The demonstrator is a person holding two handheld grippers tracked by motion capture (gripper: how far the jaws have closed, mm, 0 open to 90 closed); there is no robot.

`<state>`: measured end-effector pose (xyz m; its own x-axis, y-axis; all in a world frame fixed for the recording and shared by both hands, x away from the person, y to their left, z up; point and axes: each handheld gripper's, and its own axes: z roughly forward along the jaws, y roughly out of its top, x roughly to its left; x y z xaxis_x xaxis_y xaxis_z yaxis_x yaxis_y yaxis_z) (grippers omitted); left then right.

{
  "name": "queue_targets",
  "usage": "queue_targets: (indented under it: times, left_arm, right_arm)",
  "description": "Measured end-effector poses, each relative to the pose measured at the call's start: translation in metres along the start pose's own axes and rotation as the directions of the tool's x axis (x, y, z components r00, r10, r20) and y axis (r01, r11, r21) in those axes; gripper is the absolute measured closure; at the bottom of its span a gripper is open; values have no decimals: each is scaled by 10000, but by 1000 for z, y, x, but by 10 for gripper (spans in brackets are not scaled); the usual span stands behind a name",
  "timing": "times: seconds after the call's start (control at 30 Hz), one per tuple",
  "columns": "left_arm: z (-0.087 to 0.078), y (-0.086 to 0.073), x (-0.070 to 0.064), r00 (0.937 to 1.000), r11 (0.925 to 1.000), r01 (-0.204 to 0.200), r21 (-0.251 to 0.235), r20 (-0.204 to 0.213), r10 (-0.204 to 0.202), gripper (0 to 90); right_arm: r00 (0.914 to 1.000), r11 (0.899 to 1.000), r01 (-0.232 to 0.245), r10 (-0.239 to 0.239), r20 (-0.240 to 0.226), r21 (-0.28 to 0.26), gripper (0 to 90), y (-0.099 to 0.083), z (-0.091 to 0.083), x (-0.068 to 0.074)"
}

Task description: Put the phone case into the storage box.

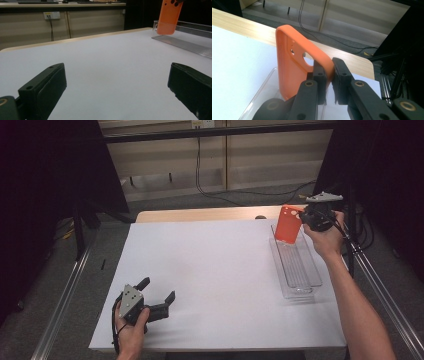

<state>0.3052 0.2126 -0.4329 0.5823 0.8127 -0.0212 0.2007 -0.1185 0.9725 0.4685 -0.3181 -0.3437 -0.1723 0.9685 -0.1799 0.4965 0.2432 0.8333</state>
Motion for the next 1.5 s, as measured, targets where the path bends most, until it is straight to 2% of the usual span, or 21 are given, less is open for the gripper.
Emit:
queue_targets:
  times: [0.53, 0.77, 0.9, 0.93, 1.13, 1.3, 1.5]
  left_arm:
    - [-1, 0, 1, 10000, 10000, -23, -11, 4, 23, 18]
    - [1, 0, -1, 10000, 10000, 13, 20, 74, -13, 19]
    - [2, 0, -2, 9999, 10000, -40, 68, 114, 39, 20]
    - [2, 0, -1, 9998, 9999, -133, 89, 158, 131, 20]
    - [1, 0, 0, 10000, 10000, -46, 81, 87, 46, 20]
    - [2, 0, 0, 9996, 9997, -219, 136, 156, 217, 20]
    - [2, 0, -1, 9997, 9997, -189, 134, 156, 187, 20]
  right_arm:
    - [9994, 9993, 271, -277, 229, 250, 818, -4, 11, 9]
    - [9993, 9991, 363, -362, -10, 233, 815, 0, 14, 8]
    - [9981, 9980, 595, -592, -161, 195, 811, 6, 18, 11]
    - [9981, 9980, 593, -589, -177, 225, 810, 7, 20, 11]
    - [9987, 9989, 241, -223, -448, 404, 801, 11, 26, 3]
    - [9989, 9990, 71, -51, -456, 446, 799, 12, 29, 2]
    - [9987, 9988, -53, 78, -501, 491, 790, 14, 34, -1]
